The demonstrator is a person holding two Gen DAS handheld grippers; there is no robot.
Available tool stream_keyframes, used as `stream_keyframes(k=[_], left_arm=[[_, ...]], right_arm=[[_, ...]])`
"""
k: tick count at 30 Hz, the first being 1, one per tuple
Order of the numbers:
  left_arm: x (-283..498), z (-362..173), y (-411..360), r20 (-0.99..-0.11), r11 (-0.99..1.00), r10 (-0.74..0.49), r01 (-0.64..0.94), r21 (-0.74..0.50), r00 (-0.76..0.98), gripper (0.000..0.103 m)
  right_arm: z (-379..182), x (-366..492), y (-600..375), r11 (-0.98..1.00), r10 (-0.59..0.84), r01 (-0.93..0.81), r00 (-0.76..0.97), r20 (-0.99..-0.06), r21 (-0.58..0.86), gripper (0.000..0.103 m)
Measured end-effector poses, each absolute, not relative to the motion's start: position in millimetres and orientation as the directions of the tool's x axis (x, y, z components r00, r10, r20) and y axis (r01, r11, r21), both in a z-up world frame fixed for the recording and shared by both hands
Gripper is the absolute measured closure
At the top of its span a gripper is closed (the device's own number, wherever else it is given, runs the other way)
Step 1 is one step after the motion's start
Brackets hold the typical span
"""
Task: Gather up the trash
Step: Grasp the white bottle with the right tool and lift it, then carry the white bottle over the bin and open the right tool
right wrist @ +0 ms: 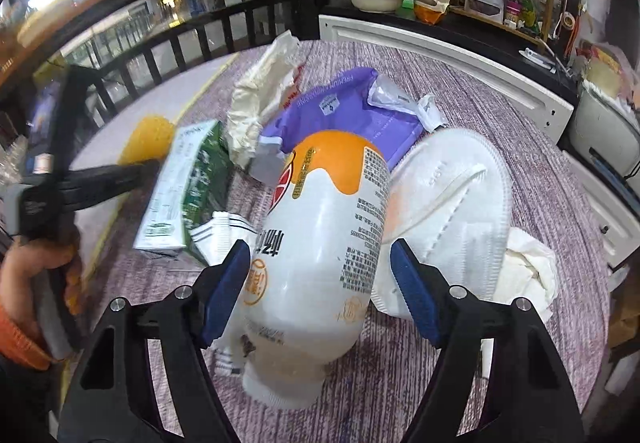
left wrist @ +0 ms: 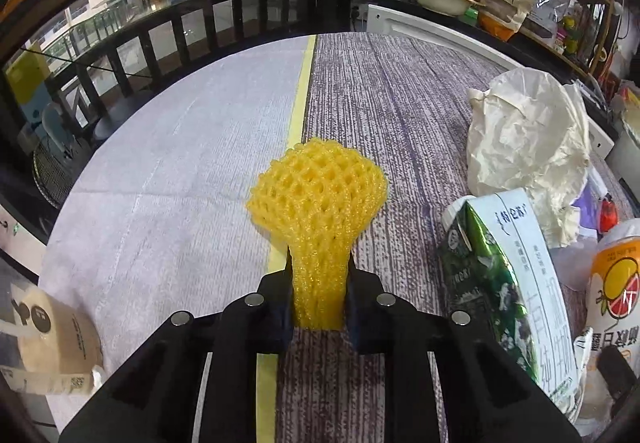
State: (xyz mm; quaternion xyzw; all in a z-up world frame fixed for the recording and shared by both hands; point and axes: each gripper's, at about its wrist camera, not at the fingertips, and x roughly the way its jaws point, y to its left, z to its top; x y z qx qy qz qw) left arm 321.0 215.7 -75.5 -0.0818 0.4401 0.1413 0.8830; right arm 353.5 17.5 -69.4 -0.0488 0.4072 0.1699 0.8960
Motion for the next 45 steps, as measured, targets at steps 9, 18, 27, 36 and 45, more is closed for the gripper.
stream_keyframes(k=[9, 18, 27, 36, 45], left_arm=[[296.9, -65.2, 214.9, -0.772, 0.937, 0.128, -0.331, -0.111, 0.623, 0.084], [247.9, -36.3, 184.3, -0.683, 0.958, 0.090, -0.251, -0.140, 0.725, 0.084], [195.9, -24.2, 155.9, -0.618, 0.970, 0.059, -0.191, -0.150, 0.784, 0.084], [155.2, -24.6, 113.1, -0.592, 0.980, -0.014, -0.105, -0.167, 0.806, 0.084], [129.9, -25.8, 55.0, -0.586, 0.987, -0.113, 0.023, -0.159, 0.803, 0.084]], right_arm=[[-63.7, 343.5, 6.1, 0.923, 0.353, -0.356, 0.623, -0.698, 0.149, 0.039], [-34.0, 294.2, -16.3, 0.888, 0.439, -0.423, 0.669, -0.599, 0.179, 0.041], [-18.7, 250.7, -45.2, 0.868, 0.482, -0.455, 0.675, -0.558, 0.199, 0.041], [-15.3, 211.5, -83.9, 0.873, 0.474, -0.453, 0.696, -0.539, 0.181, 0.041], [-3.2, 171.2, -145.4, 0.914, 0.401, -0.380, 0.784, -0.474, 0.145, 0.041]])
